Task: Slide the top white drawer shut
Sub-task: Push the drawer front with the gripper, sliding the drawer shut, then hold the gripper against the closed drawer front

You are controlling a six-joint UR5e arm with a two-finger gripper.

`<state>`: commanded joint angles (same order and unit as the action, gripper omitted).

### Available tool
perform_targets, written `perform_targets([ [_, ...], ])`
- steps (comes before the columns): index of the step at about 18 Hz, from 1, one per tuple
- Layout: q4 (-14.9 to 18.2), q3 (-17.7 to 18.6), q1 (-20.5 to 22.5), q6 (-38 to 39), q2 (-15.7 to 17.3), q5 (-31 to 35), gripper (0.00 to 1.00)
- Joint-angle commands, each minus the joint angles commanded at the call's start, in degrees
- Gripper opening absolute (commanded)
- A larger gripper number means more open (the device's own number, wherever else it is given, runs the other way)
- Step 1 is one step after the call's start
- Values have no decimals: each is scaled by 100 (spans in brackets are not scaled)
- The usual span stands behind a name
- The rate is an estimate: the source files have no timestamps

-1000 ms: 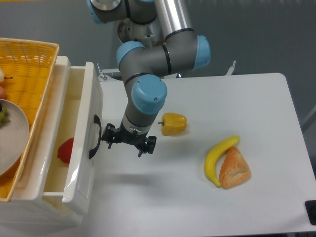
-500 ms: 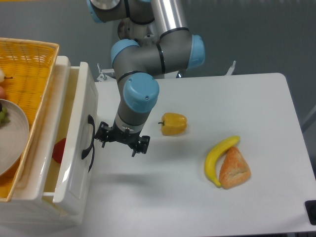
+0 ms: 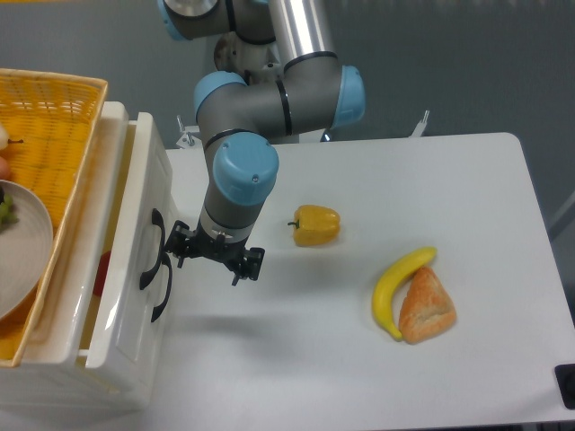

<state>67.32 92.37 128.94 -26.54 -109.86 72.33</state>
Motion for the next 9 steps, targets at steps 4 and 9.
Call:
perform_targets([
  [4, -9, 0, -35, -9, -17, 0, 100],
  [9, -18, 0, -70, -18, -26, 0, 100],
])
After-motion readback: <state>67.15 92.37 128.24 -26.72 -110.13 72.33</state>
